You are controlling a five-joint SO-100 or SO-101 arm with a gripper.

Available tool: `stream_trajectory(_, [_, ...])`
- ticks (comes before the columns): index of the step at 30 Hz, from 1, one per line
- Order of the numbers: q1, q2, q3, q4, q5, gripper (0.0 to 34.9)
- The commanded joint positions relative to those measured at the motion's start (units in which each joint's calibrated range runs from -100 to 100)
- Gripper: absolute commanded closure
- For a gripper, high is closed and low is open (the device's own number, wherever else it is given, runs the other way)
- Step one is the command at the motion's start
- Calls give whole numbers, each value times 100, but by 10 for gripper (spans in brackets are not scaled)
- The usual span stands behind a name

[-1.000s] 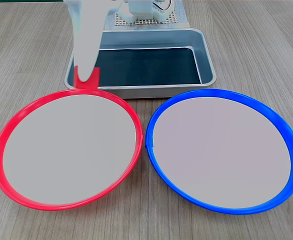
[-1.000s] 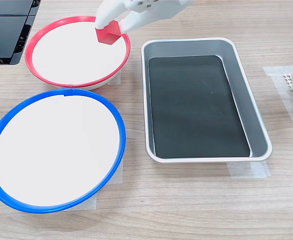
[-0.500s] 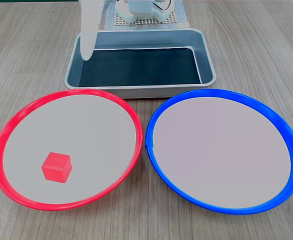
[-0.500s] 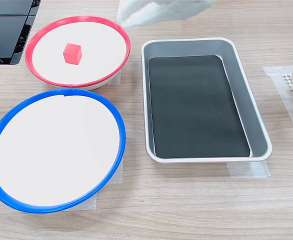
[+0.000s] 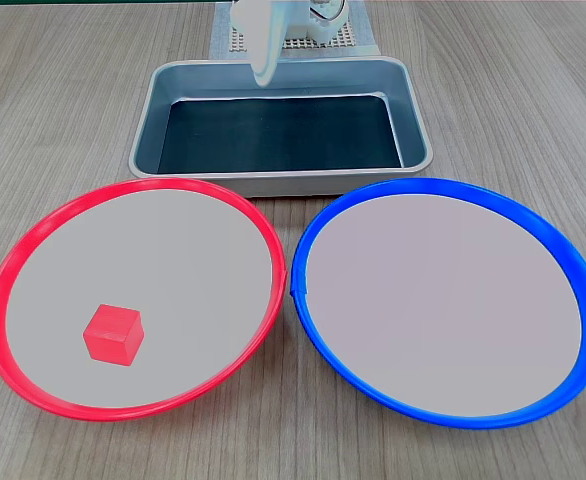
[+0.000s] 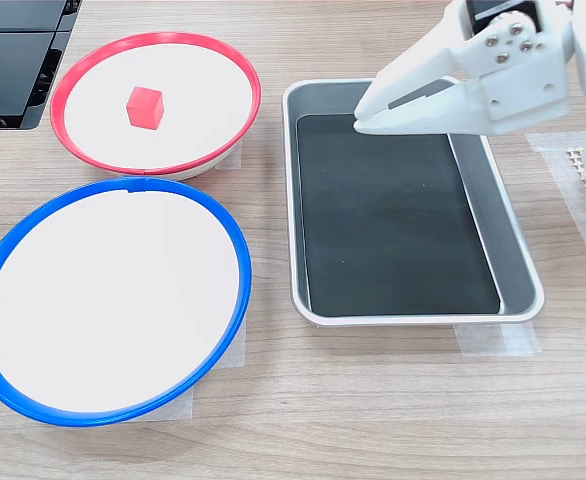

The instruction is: Move a red block from tray to red dish

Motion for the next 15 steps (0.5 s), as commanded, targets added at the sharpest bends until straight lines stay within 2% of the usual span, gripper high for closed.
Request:
stream_trajectory(1, [-13, -256, 0, 594, -34, 348])
stream_trajectory(5, [53, -256, 0, 949, -29, 347])
stream_trajectory(10, [72, -256, 0, 949, -44, 346])
stream_trajectory(12, [72, -256, 0, 949, -44, 326])
stream_trajectory(15, [72, -256, 0, 949, -39, 346])
